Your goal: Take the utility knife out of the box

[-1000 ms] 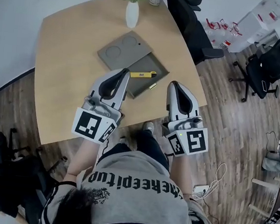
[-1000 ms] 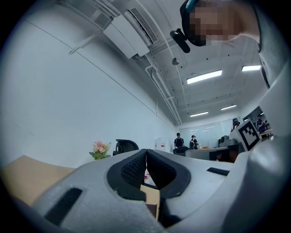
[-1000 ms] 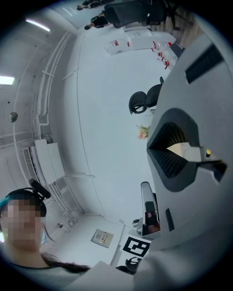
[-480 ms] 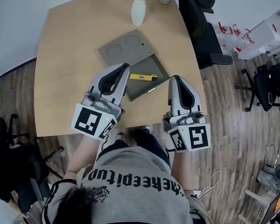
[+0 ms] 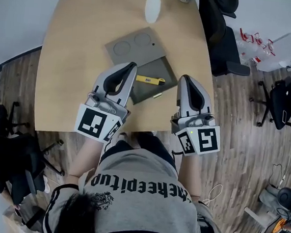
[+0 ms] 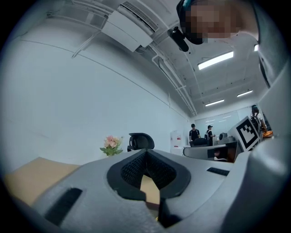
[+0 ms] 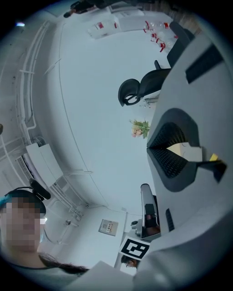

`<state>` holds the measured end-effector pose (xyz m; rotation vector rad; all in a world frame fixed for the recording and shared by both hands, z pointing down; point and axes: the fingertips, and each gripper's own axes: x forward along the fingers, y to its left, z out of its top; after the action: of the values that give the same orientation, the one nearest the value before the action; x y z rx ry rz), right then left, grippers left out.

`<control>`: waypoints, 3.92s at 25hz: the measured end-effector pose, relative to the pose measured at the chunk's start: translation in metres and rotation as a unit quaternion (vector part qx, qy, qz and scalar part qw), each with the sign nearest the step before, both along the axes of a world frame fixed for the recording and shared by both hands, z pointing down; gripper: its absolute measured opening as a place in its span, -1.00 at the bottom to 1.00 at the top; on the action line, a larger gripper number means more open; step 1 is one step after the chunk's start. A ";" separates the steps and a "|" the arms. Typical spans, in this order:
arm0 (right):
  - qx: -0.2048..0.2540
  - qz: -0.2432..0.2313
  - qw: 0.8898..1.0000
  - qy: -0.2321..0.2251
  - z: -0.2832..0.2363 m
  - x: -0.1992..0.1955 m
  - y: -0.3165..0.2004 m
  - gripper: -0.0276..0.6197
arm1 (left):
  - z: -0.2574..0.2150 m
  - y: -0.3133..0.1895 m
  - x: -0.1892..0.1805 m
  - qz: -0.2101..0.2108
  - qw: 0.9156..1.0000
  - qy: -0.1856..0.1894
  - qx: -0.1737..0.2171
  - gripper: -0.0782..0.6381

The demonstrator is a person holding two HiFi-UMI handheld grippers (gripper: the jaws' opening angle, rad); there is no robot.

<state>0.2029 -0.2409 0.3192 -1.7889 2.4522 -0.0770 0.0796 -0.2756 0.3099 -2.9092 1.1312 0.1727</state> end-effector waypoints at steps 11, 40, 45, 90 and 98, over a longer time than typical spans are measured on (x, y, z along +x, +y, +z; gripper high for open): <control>-0.016 -0.041 0.999 -0.009 0.014 0.011 -0.033 -0.90 | 0.015 -0.020 0.009 -0.038 0.999 -0.024 -0.011 -0.73; -0.094 -0.117 0.988 -0.035 0.081 0.015 -0.076 -0.90 | 0.147 -0.047 0.045 0.008 0.975 -0.202 -0.096 -0.73; -0.103 -0.114 0.987 -0.040 0.089 0.024 -0.078 -0.90 | 0.182 -0.043 0.061 0.058 0.958 -0.258 -0.114 -0.73; -0.121 -0.119 0.984 -0.052 0.104 0.049 -0.097 -0.90 | 0.331 -0.025 0.094 0.267 0.794 -0.509 -0.198 -0.33; -0.118 -0.119 0.984 -0.052 0.101 0.046 -0.091 -0.90 | 0.330 -0.020 0.093 0.242 0.796 -0.522 -0.185 -0.41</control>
<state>0.2488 -0.3323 0.4205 -1.5127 2.6615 -0.4870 0.1728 -0.2959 0.6398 -2.6820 0.2149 -1.5839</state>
